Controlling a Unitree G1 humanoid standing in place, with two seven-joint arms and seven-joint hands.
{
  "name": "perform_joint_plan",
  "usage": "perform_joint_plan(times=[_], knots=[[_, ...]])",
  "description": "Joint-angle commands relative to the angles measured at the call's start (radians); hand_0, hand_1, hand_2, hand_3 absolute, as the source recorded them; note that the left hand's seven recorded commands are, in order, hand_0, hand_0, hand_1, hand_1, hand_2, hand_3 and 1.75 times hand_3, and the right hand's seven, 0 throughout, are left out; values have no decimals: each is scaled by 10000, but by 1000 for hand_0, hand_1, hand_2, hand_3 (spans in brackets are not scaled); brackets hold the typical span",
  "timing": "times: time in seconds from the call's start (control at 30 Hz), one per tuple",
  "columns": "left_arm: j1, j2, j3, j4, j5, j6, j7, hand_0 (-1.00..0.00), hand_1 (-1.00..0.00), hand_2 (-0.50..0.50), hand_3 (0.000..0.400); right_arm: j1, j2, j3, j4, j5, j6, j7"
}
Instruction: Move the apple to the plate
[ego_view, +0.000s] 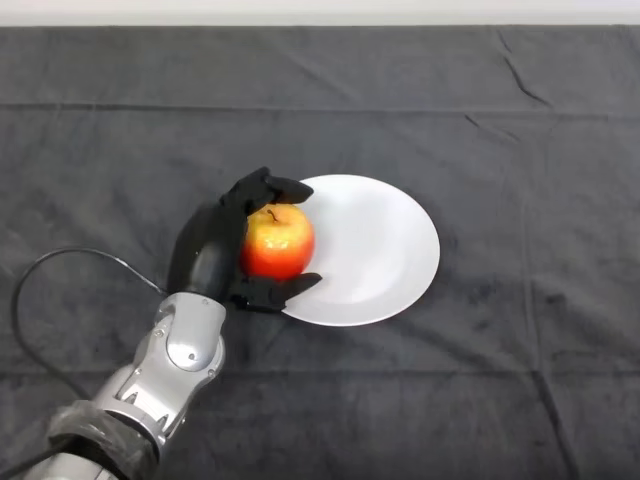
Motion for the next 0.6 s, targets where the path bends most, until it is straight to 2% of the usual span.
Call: perform_joint_plan(times=[0.03,0.3,0.6], knots=[[-620,118,-362,426,-121,-125,-122,0,0,0,0,70,19,-103,59,70,38,-99],[-664,338,-247,306,-388,-145,-395,0,0,0,0,61,11,-104,85,66,35,-82],[-488,547,-5,-114,-583,-199,-437,0,0,0,0,56,7,-104,100,61,31,-71]])
